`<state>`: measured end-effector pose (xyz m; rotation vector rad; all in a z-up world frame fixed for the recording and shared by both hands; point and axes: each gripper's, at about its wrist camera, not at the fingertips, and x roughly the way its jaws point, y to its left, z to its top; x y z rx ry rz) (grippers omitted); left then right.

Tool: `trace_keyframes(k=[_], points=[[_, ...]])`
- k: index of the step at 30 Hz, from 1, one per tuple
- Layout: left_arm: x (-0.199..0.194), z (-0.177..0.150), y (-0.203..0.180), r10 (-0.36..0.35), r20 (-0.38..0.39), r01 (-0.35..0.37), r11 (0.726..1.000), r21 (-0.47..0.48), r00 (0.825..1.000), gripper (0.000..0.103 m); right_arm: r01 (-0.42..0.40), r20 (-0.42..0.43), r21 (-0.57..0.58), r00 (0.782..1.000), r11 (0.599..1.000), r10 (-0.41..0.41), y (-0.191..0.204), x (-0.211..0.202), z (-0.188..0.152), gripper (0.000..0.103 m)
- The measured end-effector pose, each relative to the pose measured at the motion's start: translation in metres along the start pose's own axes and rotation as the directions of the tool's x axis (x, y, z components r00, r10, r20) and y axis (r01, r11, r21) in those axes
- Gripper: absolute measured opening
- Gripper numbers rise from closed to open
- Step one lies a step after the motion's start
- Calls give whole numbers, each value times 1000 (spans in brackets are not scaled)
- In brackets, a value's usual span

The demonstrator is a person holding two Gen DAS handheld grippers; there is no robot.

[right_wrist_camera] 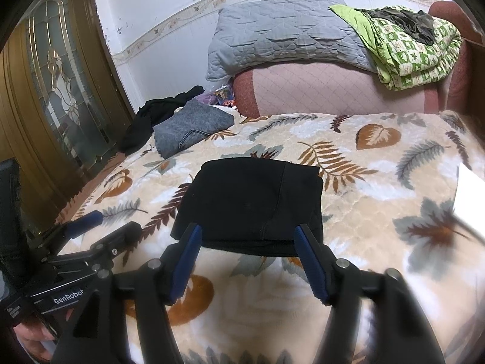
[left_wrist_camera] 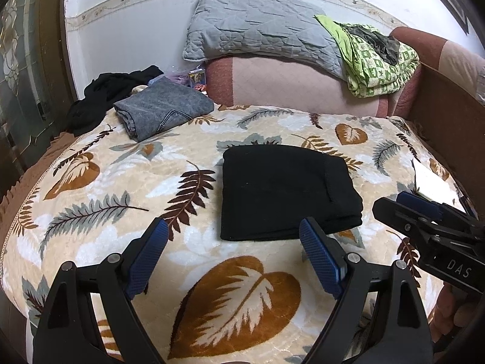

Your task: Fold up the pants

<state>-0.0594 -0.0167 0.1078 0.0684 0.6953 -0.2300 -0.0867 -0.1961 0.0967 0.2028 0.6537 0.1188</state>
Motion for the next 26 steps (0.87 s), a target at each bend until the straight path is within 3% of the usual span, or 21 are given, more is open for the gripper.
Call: trace_keyframes(k=[26], points=[[-14, -7, -1, -16, 16, 16, 1000, 0, 1000, 89, 13, 6, -12, 1000, 1000, -12, 1, -17, -8, 69]])
